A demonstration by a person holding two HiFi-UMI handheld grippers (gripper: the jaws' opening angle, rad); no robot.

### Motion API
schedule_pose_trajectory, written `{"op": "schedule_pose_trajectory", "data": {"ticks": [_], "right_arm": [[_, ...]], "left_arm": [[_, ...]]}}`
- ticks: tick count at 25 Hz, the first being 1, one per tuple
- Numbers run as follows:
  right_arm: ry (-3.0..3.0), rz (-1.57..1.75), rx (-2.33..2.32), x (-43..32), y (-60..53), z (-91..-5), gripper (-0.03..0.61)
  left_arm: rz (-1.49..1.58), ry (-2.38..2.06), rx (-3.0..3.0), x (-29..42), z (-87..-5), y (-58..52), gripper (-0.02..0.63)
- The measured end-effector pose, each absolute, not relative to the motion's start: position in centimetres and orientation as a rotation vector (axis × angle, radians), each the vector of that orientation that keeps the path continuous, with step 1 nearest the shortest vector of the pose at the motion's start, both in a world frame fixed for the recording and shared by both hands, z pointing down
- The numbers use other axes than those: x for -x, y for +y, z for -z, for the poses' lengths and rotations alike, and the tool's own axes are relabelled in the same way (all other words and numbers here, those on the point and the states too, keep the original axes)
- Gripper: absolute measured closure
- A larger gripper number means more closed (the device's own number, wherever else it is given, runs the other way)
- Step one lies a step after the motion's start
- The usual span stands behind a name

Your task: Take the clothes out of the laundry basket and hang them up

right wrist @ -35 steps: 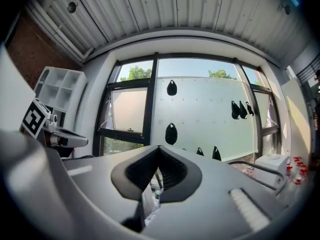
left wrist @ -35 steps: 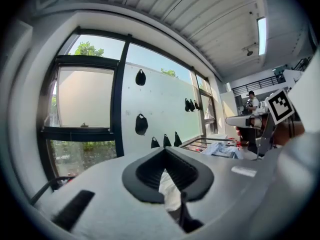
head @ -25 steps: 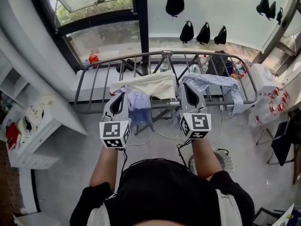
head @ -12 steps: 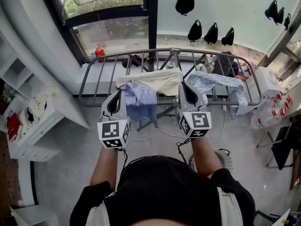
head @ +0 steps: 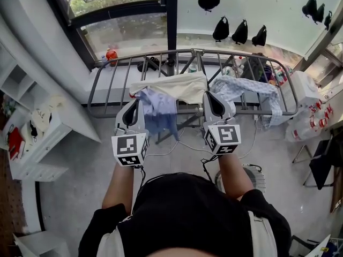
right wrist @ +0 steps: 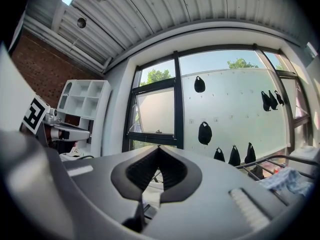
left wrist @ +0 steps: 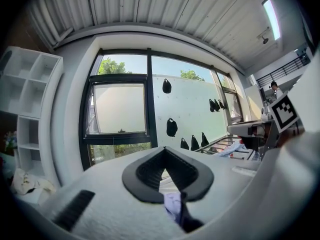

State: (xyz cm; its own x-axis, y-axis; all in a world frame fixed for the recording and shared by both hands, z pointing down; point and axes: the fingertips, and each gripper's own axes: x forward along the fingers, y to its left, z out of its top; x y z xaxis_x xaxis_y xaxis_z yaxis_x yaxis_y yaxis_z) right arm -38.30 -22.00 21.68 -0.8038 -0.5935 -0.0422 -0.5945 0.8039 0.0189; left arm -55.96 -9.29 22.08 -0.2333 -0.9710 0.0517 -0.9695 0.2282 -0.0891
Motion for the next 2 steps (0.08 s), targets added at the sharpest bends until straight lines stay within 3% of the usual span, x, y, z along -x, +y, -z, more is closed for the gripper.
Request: {"op": "schedule_pose_trajectory", "data": {"ticks": [2], "right_arm": [[2.956, -0.044, 0.975, 38.13, -22.2, -21.93, 0.566]], "left_arm": [[0.172, 2.442, 1.935, 55.67, -22.11, -9.57, 0.609]]}}
